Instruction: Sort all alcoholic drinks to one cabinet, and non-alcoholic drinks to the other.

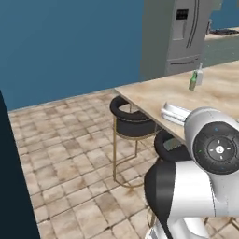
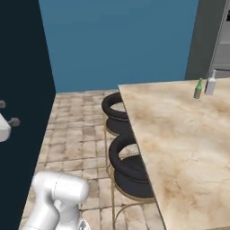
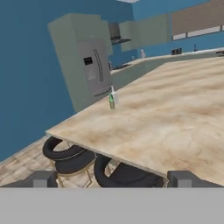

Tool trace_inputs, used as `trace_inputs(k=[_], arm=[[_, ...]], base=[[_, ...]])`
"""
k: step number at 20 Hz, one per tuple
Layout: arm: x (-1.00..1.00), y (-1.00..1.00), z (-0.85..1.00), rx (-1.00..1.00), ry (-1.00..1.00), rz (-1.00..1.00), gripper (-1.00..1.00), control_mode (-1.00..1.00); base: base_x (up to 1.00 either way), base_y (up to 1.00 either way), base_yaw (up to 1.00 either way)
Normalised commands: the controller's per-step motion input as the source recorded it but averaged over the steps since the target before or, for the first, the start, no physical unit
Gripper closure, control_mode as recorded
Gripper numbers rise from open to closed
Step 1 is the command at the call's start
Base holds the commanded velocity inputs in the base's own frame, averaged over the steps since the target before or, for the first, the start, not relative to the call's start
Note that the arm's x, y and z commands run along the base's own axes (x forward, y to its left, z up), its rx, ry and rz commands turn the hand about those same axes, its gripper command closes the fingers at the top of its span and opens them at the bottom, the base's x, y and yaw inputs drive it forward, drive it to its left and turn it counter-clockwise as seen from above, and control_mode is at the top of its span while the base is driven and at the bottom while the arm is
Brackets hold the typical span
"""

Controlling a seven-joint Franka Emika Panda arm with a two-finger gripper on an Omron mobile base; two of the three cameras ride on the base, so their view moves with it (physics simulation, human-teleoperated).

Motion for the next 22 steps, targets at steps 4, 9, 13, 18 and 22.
trace_inputs(k=[4, 9, 13, 18, 22], arm=[[0.00, 0.00, 0.00, 0.00, 0.00, 0.00, -1.00, 1.00], [0.00, 0.00, 0.00, 0.00, 0.00, 0.00, -1.00, 1.00], [0.00, 0.00, 0.00, 0.00, 0.00, 0.00, -1.00, 1.00], [0.00, 0.00, 0.00, 0.00, 0.00, 0.00, -1.00, 1.00], [0.00, 0.00, 0.00, 0.00, 0.00, 0.00, -1.00, 1.00]], base=[[0.46, 0.63, -0.37], [0.42, 0.61, -0.39], [0.42, 0.61, -0.39], [0.41, 0.61, -0.39], [0.42, 0.63, -0.38]])
